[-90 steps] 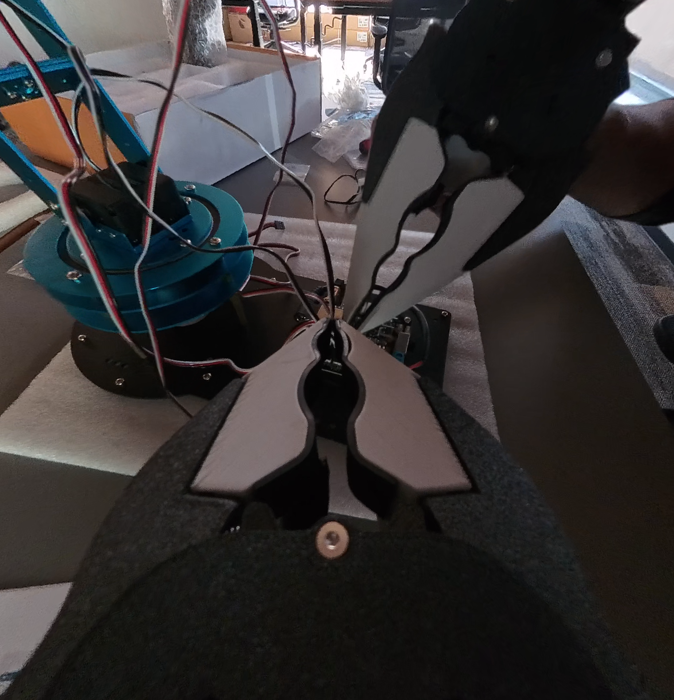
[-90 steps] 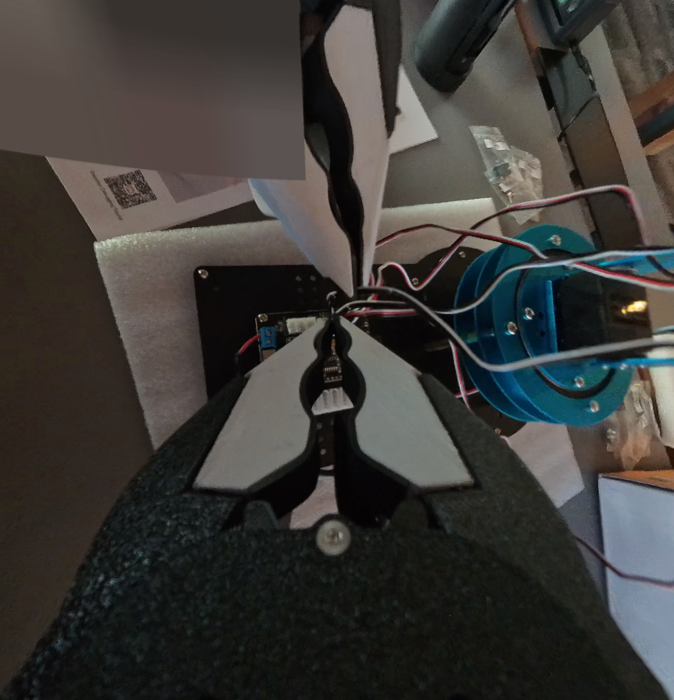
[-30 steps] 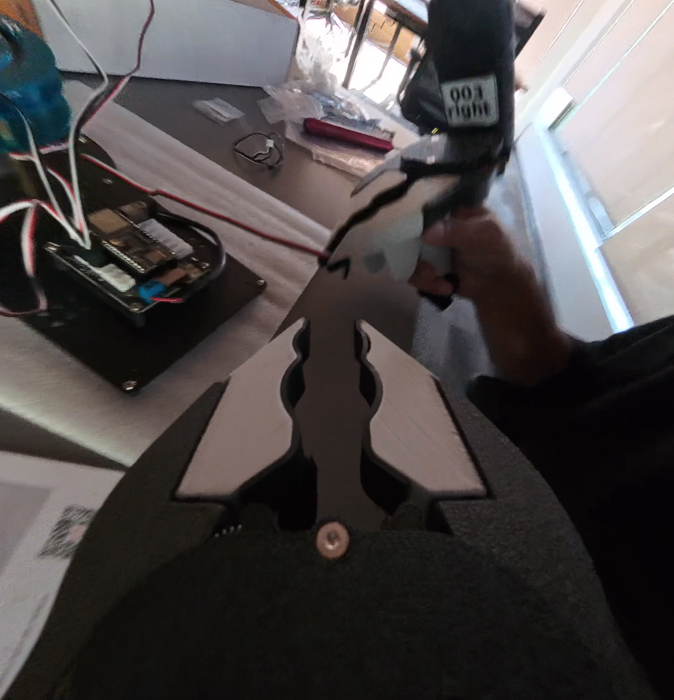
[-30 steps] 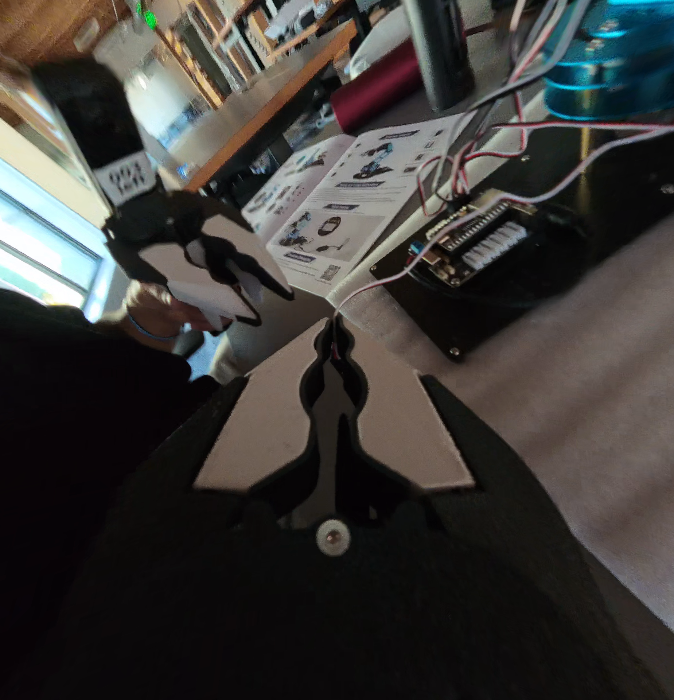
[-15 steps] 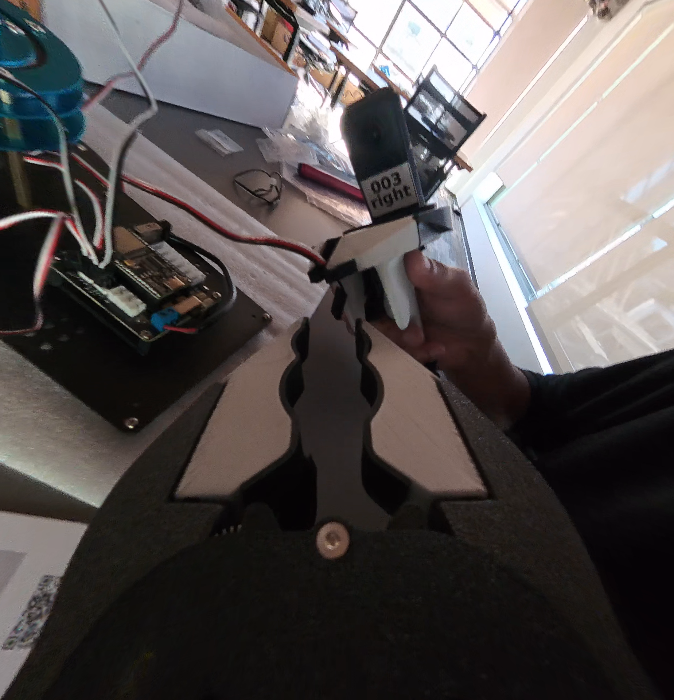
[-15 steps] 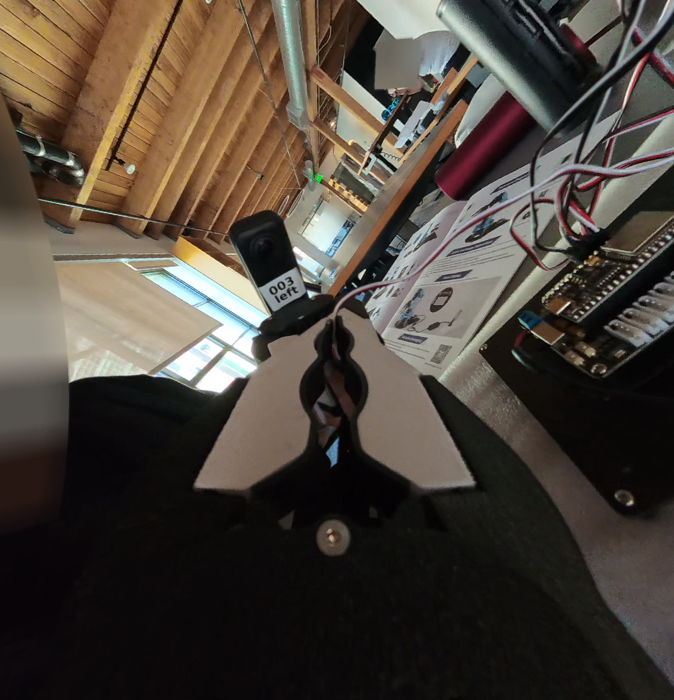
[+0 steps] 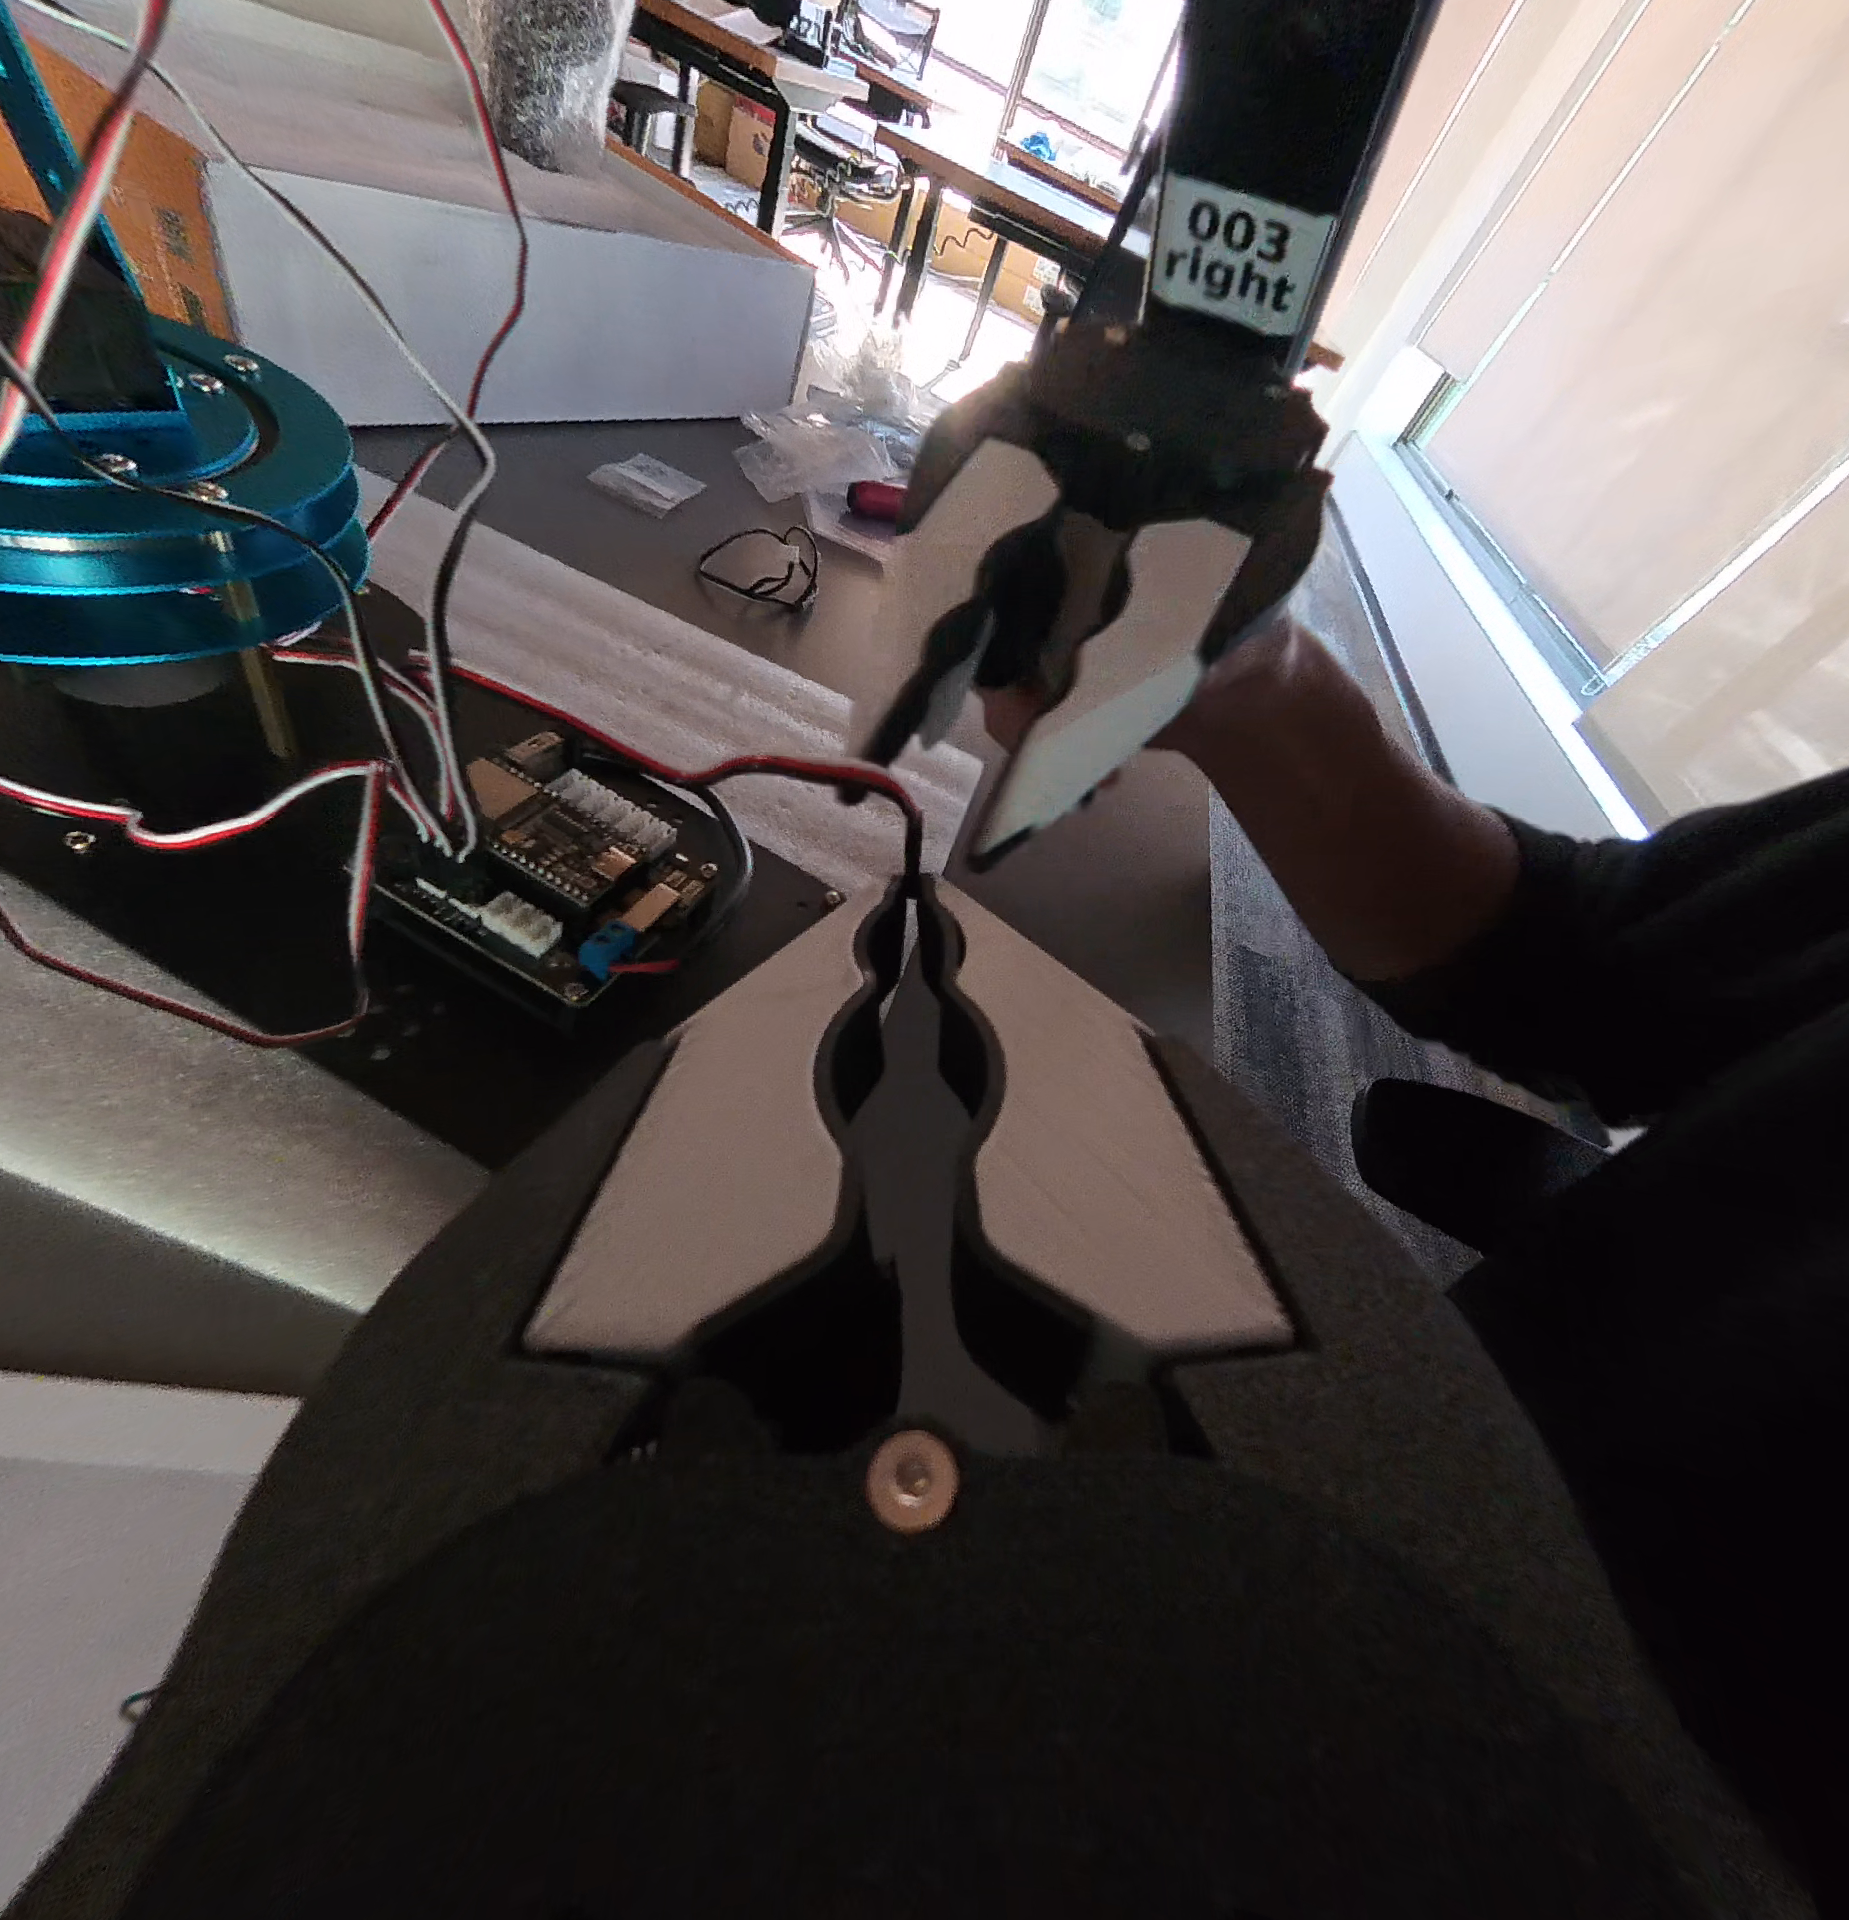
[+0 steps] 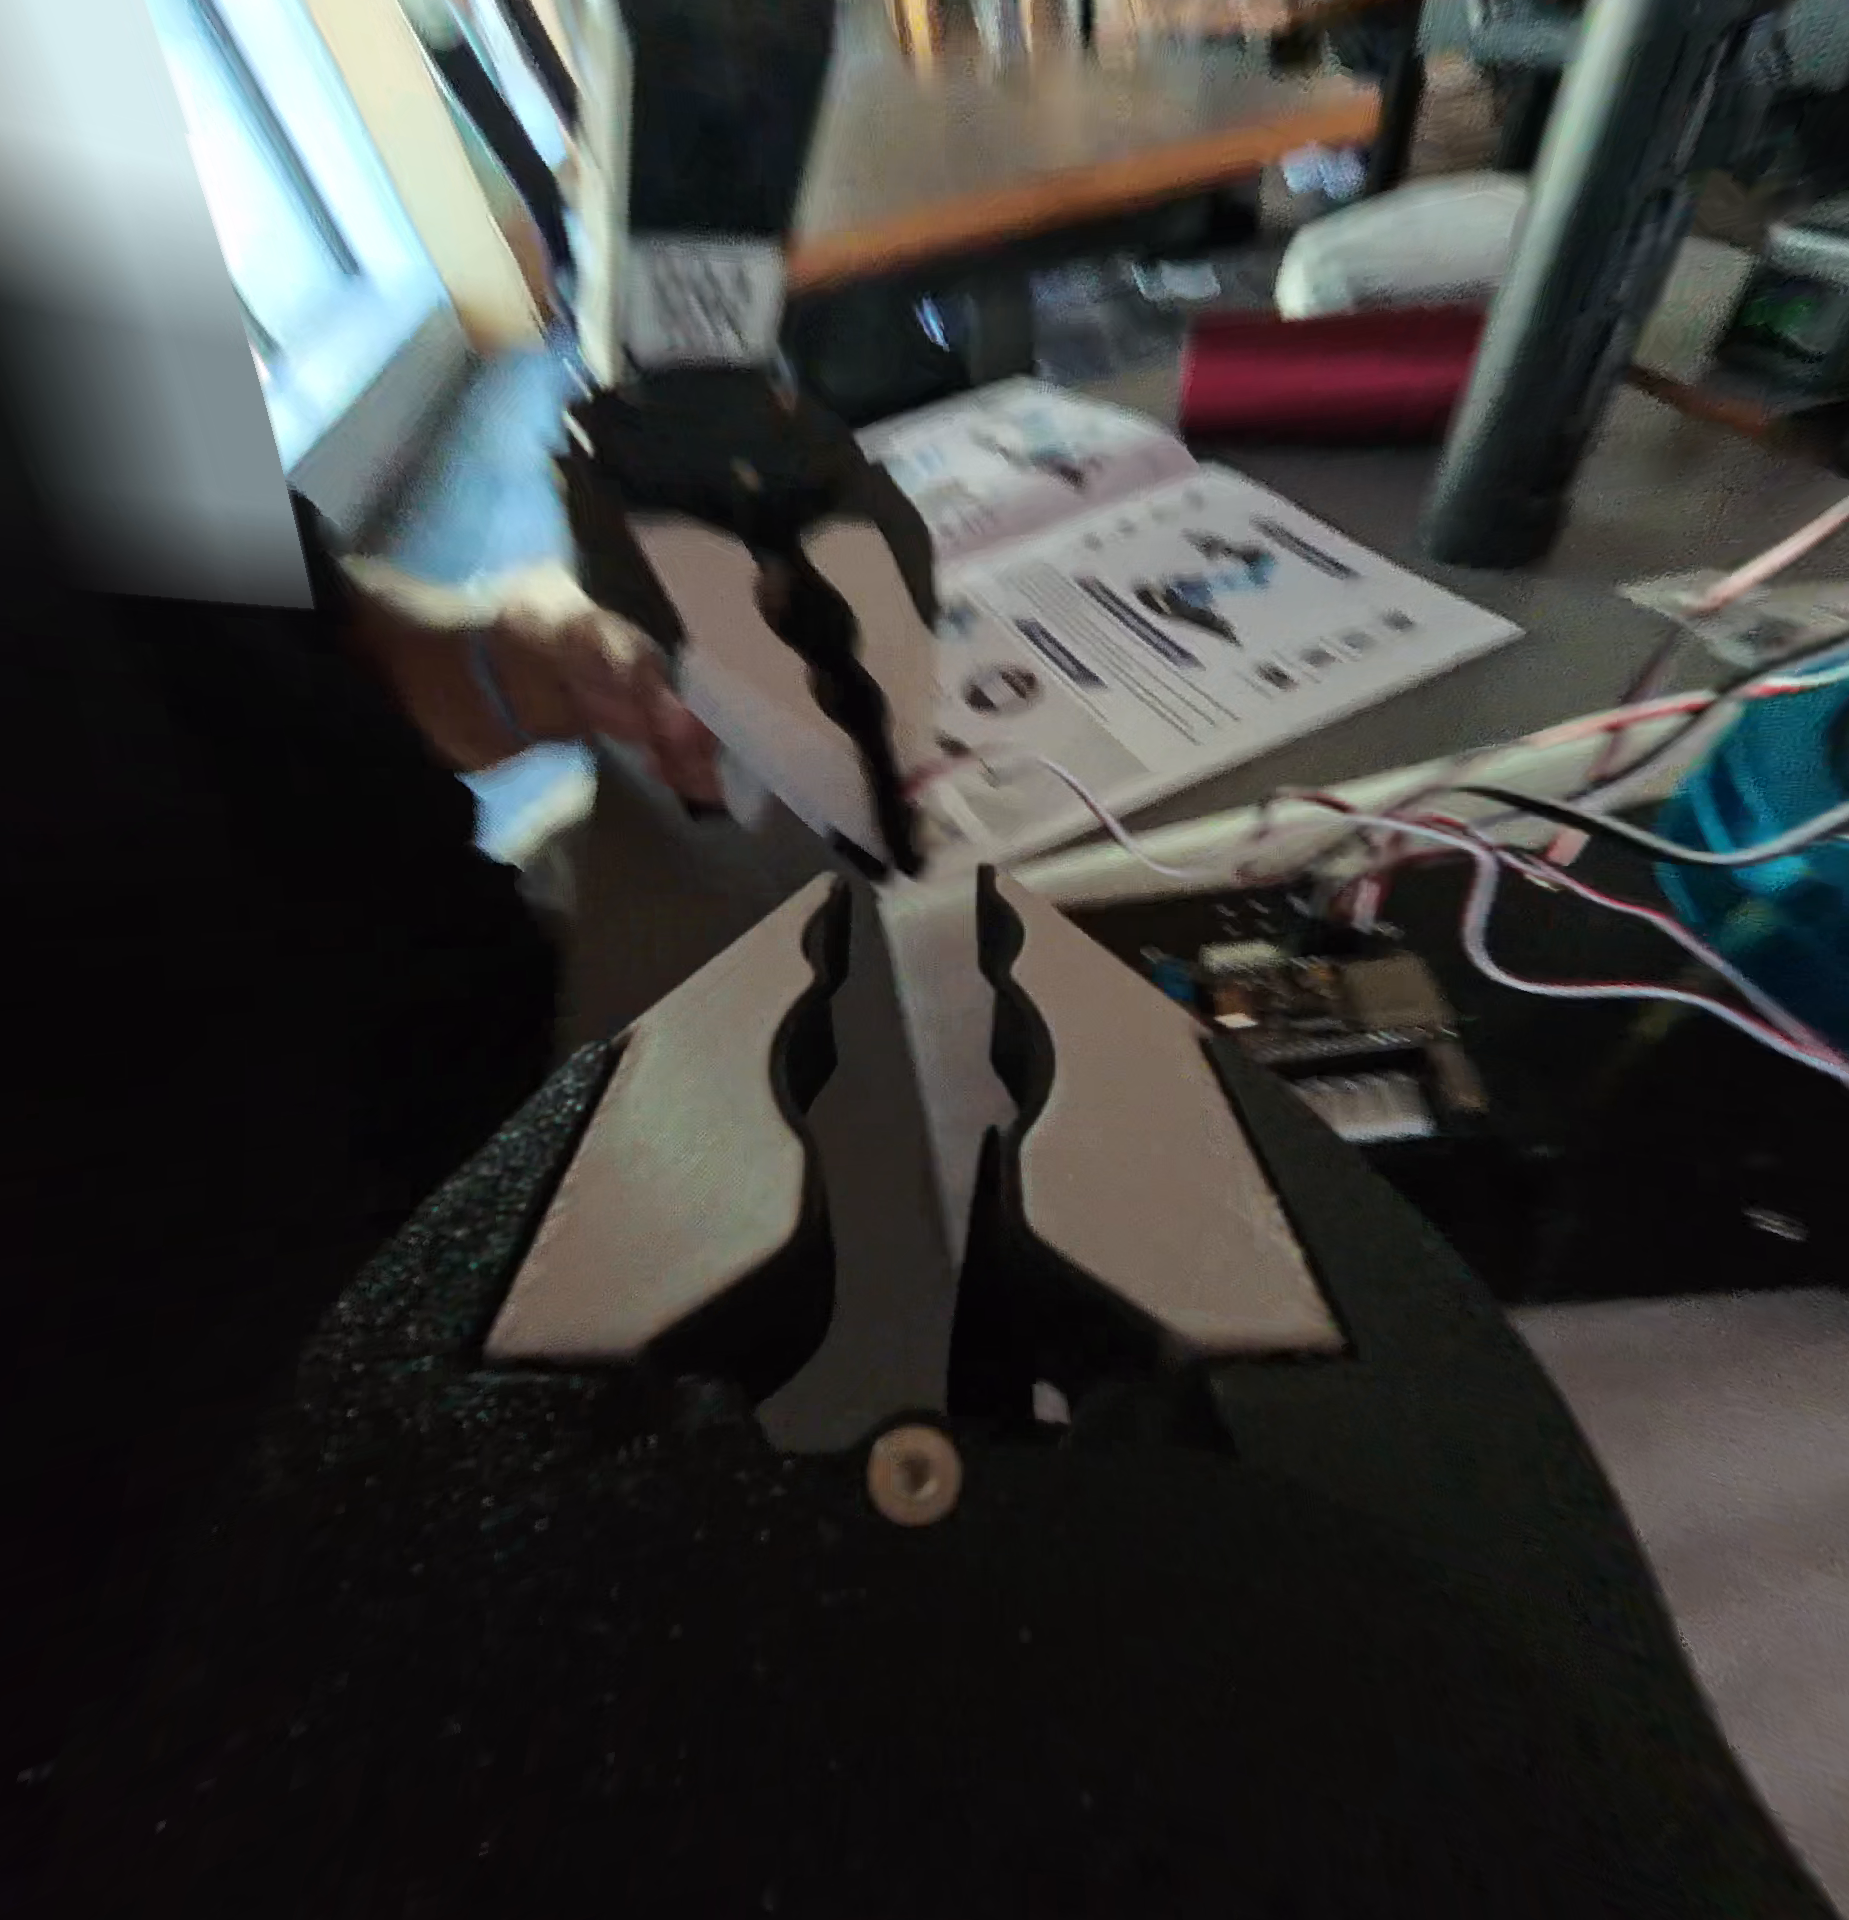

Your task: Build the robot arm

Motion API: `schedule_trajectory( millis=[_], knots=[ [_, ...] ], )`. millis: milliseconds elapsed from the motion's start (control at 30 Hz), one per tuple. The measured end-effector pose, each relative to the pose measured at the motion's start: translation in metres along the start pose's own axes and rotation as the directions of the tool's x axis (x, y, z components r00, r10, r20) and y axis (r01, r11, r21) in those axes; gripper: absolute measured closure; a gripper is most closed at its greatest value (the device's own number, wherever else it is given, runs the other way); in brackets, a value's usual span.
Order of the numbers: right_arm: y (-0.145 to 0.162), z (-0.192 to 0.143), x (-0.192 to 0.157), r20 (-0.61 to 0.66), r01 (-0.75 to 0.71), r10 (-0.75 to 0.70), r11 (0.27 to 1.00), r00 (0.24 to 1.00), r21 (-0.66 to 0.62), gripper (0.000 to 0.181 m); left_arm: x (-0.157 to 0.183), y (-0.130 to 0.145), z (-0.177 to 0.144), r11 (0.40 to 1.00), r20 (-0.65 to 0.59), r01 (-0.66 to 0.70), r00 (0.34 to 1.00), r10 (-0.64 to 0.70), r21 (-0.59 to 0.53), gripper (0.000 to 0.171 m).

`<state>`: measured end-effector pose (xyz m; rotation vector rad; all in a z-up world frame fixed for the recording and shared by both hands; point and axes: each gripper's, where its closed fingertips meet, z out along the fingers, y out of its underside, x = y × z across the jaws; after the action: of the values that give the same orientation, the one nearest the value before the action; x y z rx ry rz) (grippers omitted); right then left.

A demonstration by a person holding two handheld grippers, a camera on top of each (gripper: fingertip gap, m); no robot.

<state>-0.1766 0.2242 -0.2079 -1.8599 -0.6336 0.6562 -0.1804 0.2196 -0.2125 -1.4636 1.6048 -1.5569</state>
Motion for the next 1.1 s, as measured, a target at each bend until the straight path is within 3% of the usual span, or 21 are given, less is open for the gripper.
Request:
schedule_trajectory(
  millis=[67, 200, 333, 400, 667, 767, 967, 1100],
  knots=[
    [0.006, 0.005, 0.011, -0.027, 0.038, -0.041, 0.994, 0.999, -0.1, 0.163, -0.003, 0.002, -0.001, 1.0, 0.004, -0.01, 1.0, 0.01, -0.015, 0.171],
    [-0.005, 0.01, 0.004, 0.164, -0.073, 0.086, 0.994, 0.983, -0.083, 0.169, -0.008, 0.008, -0.001, 0.998, 0.015, -0.032, 0.999, 0.033, -0.054, 0.171],
    [0.018, 0.02, 0.016, 0.114, 0.002, 0.021, 0.98, 0.993, -0.201, 0.168, -0.013, 0.014, 0.002, 0.996, 0.018, -0.031, 0.999, 0.033, -0.086, 0.17],
    [0.017, 0.024, 0.008, 0.172, -0.007, 0.042, 0.98, 0.984, -0.198, 0.177, -0.016, 0.017, 0.002, 0.993, 0.024, -0.038, 0.999, 0.041, -0.108, 0.17],
    [0.007, 0.025, 0.006, 0.256, -0.075, 0.112, 0.986, 0.96, -0.147, 0.166, -0.018, 0.019, 0.004, 0.991, 0.005, -0.038, 0.999, 0.039, -0.126, 0.17],
    [0.011, 0.026, 0.008, 0.258, -0.076, 0.117, 0.984, 0.959, -0.164, 0.178, -0.017, 0.02, 0.005, 0.991, -0.002, -0.035, 0.999, 0.035, -0.131, 0.17],
    [0.006, 0.026, 0.014, 0.214, -0.037, 0.06, 0.993, 0.975, -0.11, 0.181, -0.023, 0.014, 0.002, 0.995, 0.015, 0.0, 1.0, 0.001, -0.105, 0.17],
    [0.006, 0.024, 0.051, 0.011, -0.029, 0.03, 0.994, 0.999, -0.105, 0.181, -0.042, 0.018, -0.015, 0.993, 0.132, 0.052, 0.991, -0.037, -0.109, 0.163]
  ],
)
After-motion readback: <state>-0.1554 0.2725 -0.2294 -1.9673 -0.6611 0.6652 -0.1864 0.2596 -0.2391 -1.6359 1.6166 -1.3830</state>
